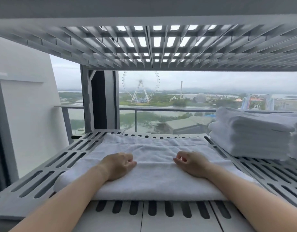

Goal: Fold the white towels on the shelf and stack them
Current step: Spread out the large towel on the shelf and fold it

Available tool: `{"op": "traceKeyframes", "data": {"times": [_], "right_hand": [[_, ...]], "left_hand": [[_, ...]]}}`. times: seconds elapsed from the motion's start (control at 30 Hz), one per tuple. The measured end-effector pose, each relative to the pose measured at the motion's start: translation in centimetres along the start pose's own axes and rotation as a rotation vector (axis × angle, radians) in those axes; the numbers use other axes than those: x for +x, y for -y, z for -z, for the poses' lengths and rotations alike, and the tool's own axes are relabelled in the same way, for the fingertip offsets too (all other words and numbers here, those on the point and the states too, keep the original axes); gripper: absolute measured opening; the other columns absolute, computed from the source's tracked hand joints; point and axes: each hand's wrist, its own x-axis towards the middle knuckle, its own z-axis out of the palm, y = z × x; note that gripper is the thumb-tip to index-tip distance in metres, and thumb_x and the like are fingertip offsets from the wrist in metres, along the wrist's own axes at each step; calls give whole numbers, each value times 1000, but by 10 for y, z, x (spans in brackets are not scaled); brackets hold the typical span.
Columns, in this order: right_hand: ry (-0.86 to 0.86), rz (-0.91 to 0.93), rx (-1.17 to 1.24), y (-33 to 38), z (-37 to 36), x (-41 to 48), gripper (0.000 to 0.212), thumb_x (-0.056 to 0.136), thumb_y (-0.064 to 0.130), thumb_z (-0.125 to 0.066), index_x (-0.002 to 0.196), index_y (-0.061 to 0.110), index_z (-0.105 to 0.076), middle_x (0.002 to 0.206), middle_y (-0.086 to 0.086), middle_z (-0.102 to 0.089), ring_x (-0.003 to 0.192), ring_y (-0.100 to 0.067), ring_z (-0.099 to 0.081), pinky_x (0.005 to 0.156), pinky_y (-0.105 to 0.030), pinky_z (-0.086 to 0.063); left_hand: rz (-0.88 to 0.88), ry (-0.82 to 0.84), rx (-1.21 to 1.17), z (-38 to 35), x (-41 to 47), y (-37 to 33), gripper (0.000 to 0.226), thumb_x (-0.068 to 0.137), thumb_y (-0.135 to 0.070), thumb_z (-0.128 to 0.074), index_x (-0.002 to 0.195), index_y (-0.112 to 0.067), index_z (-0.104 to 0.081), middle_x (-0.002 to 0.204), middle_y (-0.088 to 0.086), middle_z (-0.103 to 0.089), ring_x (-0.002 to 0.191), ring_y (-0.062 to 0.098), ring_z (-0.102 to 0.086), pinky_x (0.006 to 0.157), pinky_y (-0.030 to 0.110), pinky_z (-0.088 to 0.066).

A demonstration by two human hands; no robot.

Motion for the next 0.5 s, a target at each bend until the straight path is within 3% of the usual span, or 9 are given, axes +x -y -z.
{"op": "traceKeyframes", "data": {"times": [0.3, 0.5], "right_hand": [[74, -55, 46, 9, 10, -34, 23, 86, 60, -47, 86, 36, -48, 78, 16, -52, 73, -8, -50, 62, -27, -37], [15, -134, -38, 15, 31, -62, 38, 87, 60, -46, 65, 28, -46, 71, 11, -52, 75, -14, -50, 65, -29, -38]], "left_hand": [[-45, 67, -21, 3, -28, -6, 29, 91, -59, -35, 73, -37, -40, 84, -17, -47, 76, 4, -46, 73, 29, -39], [-30, 32, 32, 17, -45, -12, 29, 94, -55, -34, 78, -32, -44, 77, -16, -50, 72, 4, -49, 70, 30, -43]]}}
